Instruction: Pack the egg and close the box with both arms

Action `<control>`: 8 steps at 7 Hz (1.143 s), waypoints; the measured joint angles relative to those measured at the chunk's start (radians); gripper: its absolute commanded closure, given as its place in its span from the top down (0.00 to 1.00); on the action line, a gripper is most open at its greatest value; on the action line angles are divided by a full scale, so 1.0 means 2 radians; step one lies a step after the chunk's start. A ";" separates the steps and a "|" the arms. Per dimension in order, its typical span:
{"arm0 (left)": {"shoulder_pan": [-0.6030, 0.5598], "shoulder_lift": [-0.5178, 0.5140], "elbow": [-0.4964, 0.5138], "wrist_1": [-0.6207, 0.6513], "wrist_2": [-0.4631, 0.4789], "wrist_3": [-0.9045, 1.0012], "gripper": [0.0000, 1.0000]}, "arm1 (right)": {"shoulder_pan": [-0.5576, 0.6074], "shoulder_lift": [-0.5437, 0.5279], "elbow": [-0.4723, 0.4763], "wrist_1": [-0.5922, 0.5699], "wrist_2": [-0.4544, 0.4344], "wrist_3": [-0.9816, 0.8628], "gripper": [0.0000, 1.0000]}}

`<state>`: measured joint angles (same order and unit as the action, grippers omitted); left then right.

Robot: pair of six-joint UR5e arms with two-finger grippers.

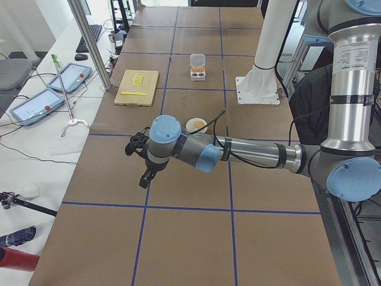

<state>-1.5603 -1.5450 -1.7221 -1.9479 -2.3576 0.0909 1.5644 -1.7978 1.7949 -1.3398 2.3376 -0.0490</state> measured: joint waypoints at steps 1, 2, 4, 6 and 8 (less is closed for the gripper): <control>0.000 -0.007 0.002 -0.061 0.001 -0.001 1.00 | 0.000 0.006 -0.002 0.029 -0.001 0.001 1.00; 0.001 -0.011 0.011 -0.125 0.001 -0.005 1.00 | 0.000 0.013 -0.005 0.042 -0.001 0.002 1.00; 0.002 -0.024 0.028 -0.191 -0.001 -0.044 1.00 | 0.000 0.019 -0.008 0.048 0.003 0.004 1.00; 0.033 -0.036 0.026 -0.228 -0.002 -0.093 1.00 | 0.000 0.032 -0.008 0.049 0.012 0.016 1.00; 0.108 -0.050 0.016 -0.237 0.010 -0.219 1.00 | 0.000 0.038 -0.008 0.049 0.014 0.026 1.00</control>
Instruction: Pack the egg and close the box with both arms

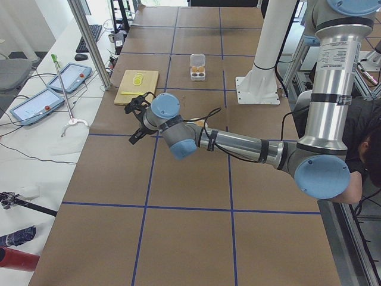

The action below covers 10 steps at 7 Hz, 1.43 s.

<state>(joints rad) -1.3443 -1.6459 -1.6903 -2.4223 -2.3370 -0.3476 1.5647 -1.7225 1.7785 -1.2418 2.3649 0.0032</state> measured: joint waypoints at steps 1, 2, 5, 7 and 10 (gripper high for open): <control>0.033 0.000 -0.016 0.000 0.026 -0.056 1.00 | 0.000 0.000 -0.001 0.000 0.000 0.001 1.00; 0.066 0.005 -0.033 0.000 0.055 -0.095 1.00 | 0.000 -0.001 -0.001 0.000 0.000 0.002 1.00; 0.175 0.023 -0.091 0.025 0.131 -0.200 1.00 | 0.000 -0.005 -0.001 0.000 0.000 0.002 1.00; 0.265 0.028 -0.134 0.088 0.216 -0.283 0.77 | 0.000 -0.006 -0.002 0.000 0.000 0.002 1.00; 0.344 0.029 -0.153 0.141 0.291 -0.355 0.75 | 0.000 -0.006 -0.005 0.000 -0.001 0.001 1.00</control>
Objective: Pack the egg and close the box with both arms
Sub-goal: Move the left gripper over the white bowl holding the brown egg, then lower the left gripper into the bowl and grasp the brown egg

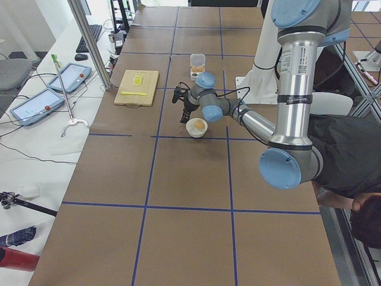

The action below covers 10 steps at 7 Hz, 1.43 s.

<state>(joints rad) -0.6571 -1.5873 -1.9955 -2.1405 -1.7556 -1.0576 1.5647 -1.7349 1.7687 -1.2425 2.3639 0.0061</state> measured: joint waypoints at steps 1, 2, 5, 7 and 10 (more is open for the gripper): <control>0.016 0.000 0.002 0.002 0.009 -0.010 0.75 | 0.000 0.000 0.000 0.000 0.000 0.000 1.00; 0.030 -0.001 0.009 0.003 0.016 -0.016 0.75 | 0.000 0.000 -0.001 0.000 0.000 0.000 1.00; 0.054 -0.002 0.028 0.003 0.030 -0.023 0.75 | 0.000 0.000 -0.002 0.000 0.000 0.000 1.00; 0.070 -0.003 0.030 0.003 0.032 -0.034 0.75 | 0.000 0.000 -0.002 0.000 0.000 0.000 1.00; 0.084 -0.003 0.031 0.003 0.033 -0.042 0.75 | 0.000 0.000 -0.002 0.000 0.000 0.000 1.00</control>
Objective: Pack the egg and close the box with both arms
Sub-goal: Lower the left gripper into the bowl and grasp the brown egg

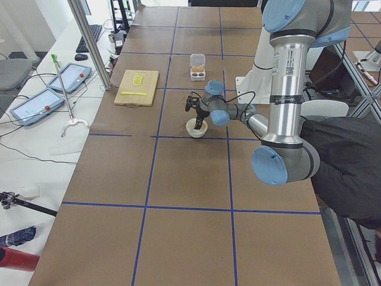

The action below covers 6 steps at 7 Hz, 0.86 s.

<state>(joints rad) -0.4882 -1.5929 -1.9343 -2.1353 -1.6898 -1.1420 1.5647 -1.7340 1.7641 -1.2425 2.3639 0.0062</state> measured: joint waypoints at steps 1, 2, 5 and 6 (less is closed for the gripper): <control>0.001 0.000 0.001 0.000 0.000 0.000 0.75 | 0.000 0.000 0.000 0.000 0.000 0.000 1.00; 0.001 0.000 0.003 0.000 0.000 0.000 0.75 | 0.000 0.000 0.000 0.000 0.000 0.000 1.00; 0.003 0.000 0.011 0.000 0.000 0.000 0.75 | 0.000 0.000 -0.001 0.000 0.000 0.000 1.00; 0.005 0.000 0.012 0.000 0.000 0.000 0.75 | 0.000 0.000 -0.001 0.000 0.000 0.000 1.00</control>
<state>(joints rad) -0.4785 -1.5931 -1.9111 -2.1353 -1.6896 -1.1428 1.5647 -1.7336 1.7627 -1.2425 2.3629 0.0062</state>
